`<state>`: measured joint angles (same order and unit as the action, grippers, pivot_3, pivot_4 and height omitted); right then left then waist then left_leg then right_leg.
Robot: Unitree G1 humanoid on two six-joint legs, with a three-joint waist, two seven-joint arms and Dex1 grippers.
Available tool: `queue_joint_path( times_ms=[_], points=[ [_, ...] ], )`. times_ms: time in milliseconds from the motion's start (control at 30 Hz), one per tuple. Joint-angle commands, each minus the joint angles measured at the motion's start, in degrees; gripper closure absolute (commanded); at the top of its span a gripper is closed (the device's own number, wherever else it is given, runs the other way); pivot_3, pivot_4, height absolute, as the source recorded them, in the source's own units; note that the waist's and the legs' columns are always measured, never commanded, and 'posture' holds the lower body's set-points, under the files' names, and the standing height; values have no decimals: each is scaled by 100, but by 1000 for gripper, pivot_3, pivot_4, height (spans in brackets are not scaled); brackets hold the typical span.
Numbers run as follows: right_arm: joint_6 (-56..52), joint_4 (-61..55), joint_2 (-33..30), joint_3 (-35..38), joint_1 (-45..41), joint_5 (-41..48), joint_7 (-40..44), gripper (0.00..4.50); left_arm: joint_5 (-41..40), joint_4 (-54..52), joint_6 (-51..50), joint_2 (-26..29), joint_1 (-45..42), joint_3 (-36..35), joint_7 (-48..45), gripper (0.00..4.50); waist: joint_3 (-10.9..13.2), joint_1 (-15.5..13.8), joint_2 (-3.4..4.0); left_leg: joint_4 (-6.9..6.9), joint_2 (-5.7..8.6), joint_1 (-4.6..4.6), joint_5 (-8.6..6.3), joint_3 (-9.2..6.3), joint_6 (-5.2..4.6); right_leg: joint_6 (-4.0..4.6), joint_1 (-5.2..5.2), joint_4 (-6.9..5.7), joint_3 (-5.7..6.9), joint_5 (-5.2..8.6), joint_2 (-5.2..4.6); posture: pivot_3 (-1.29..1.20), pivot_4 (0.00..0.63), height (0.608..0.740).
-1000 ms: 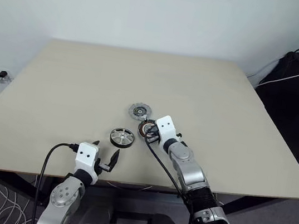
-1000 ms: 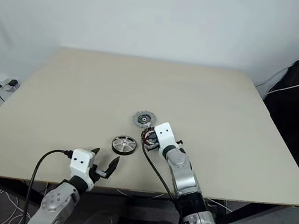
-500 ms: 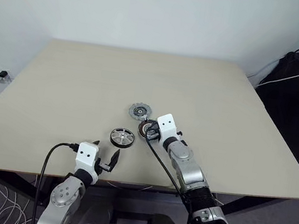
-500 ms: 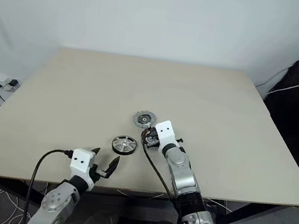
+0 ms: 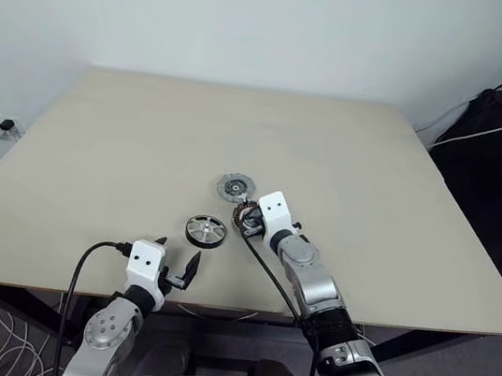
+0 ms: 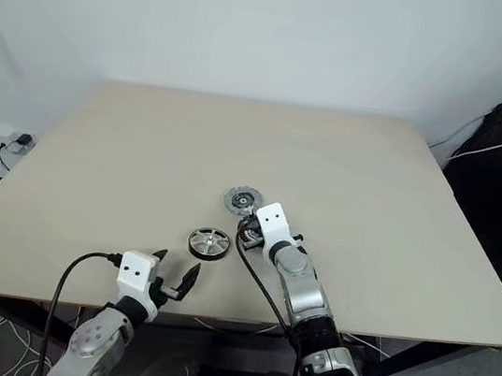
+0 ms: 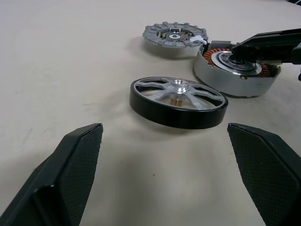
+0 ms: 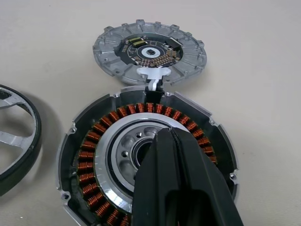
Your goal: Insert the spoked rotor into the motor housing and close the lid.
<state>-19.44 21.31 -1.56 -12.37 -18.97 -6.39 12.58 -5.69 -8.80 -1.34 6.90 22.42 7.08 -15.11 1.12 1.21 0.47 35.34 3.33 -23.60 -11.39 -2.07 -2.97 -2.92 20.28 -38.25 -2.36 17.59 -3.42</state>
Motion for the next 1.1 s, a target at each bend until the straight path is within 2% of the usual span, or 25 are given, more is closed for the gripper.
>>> queue_joint_path(
  times_ms=[33, 300, 633, 967, 1100],
  points=[
    [117, -189, 34, 101, -69, 115, 28, 4466, -52, 19, 181, 9, -110, -72, -49, 0, 0, 1, 0, 0, 0, 0, 0, 0, 0, 0, 0, 0, 0, 0, 0, 0, 0, 740],
    [195, -348, 96, 60, -84, 242, 174, 4466, -64, 214, 310, 14, -171, -117, -107, 0, 1, 6, 1, -1, 0, -2, 0, 0, 0, 0, 4, 1, 0, 0, 2, 0, 0, 740],
    [-171, 285, 120, -66, -227, -5, -27, 4466, -41, 277, 434, -27, -114, -148, -117, 0, -8, 10, -2, -1, 0, 2, 0, -1, 1, 0, 2, -3, 0, 0, 1, 0, 0, 740],
    [214, -533, 132, 131, -143, 360, 237, 4466, -15, 311, 470, -53, -100, -106, -116, 0, -7, 9, 1, -1, 0, -5, 0, -1, 1, 1, 10, -4, -1, 0, 0, 0, 0, 740],
    [198, -511, 144, 181, -156, 357, 201, 4466, -21, 311, 458, -50, -109, -90, -127, 0, -7, 7, 0, -2, 0, -5, 0, -1, 1, 1, 9, -4, -1, 1, 0, 0, 0, 740]
  ],
)
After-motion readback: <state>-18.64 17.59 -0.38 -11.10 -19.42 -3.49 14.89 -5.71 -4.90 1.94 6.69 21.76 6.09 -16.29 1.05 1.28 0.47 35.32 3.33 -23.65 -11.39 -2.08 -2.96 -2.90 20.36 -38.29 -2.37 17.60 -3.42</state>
